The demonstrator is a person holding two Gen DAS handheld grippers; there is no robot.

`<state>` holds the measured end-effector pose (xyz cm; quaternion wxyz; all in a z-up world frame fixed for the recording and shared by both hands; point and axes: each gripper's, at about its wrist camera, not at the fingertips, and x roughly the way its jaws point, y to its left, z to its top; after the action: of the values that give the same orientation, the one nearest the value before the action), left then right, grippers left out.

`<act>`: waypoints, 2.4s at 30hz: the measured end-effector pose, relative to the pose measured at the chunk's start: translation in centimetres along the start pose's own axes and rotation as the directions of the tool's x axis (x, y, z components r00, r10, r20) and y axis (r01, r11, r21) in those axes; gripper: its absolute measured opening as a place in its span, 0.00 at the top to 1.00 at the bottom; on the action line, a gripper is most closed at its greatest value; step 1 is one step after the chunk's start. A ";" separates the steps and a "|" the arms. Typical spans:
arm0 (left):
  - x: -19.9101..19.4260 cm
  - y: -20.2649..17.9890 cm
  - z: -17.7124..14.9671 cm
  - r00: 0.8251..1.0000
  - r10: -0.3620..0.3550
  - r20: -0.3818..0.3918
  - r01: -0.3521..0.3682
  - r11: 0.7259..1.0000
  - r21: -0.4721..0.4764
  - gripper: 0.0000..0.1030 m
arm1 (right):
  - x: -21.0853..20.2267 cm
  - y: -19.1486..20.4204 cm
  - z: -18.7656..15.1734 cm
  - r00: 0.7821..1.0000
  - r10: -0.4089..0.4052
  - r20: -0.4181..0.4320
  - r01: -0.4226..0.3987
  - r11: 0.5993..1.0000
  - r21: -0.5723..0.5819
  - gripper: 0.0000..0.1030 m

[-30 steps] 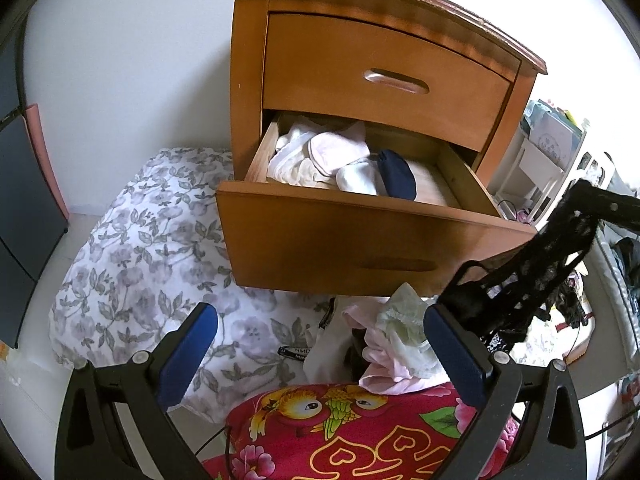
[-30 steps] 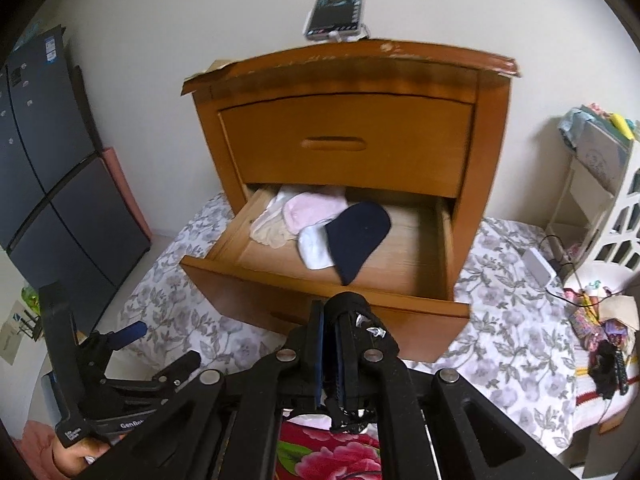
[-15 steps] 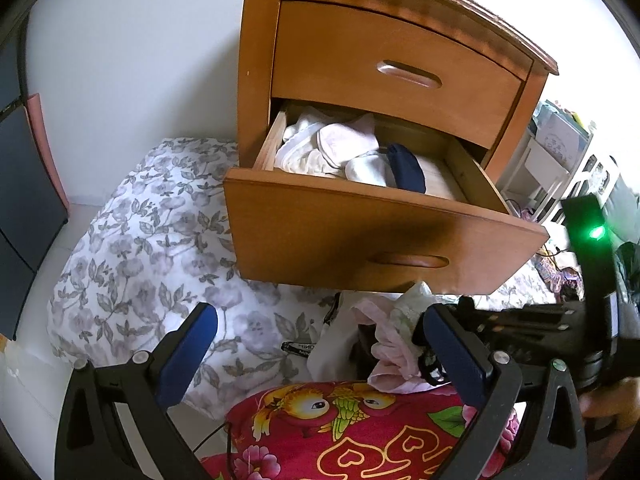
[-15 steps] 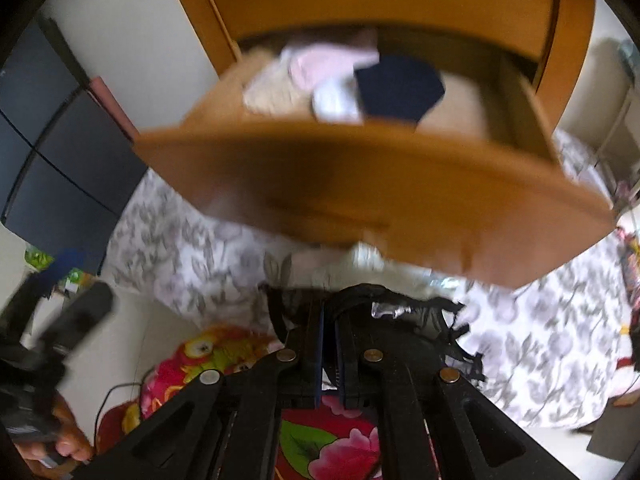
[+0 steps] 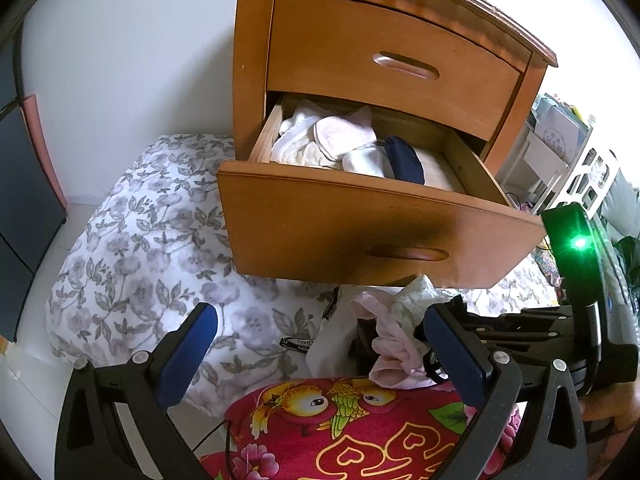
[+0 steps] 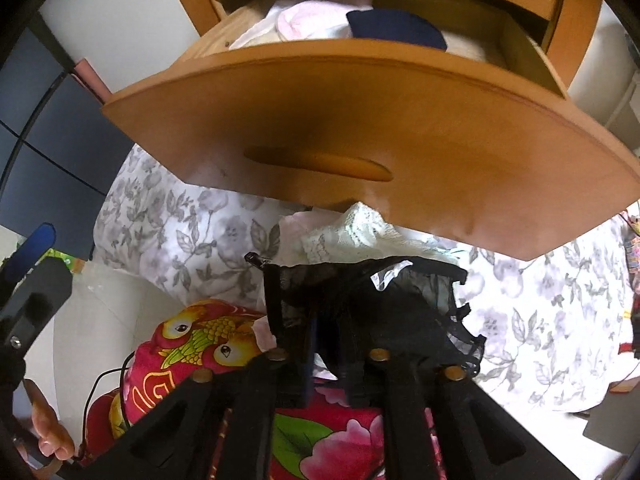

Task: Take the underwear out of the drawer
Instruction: 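Lower the black lace garment onto the bed and open the right gripper, then move the open right gripper into the drawer over the navy sock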

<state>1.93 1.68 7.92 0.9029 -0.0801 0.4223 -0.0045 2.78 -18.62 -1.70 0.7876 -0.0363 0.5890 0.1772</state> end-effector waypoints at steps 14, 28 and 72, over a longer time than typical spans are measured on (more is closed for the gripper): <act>0.0 0.1 -0.1 1.000 0.002 0.000 -0.002 1.000 0.002 0.00 | -5.8 -0.1 -0.5 0.991 -0.033 0.128 0.036 0.999 -0.024 0.47; 0.1 0.2 -0.1 1.000 0.009 -0.007 -0.009 1.000 0.003 0.00 | -10.0 -0.6 -0.9 0.964 -0.074 0.255 0.071 0.997 0.023 0.46; 0.6 1.8 1.7 0.997 0.039 0.071 -0.037 0.999 -0.030 0.00 | -10.1 -2.1 0.7 0.929 -0.074 0.362 0.056 0.997 0.060 0.00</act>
<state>3.50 3.60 8.25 0.9161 -0.0849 0.3913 0.0217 1.68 -22.74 7.69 0.8892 -0.0033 0.4356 0.1401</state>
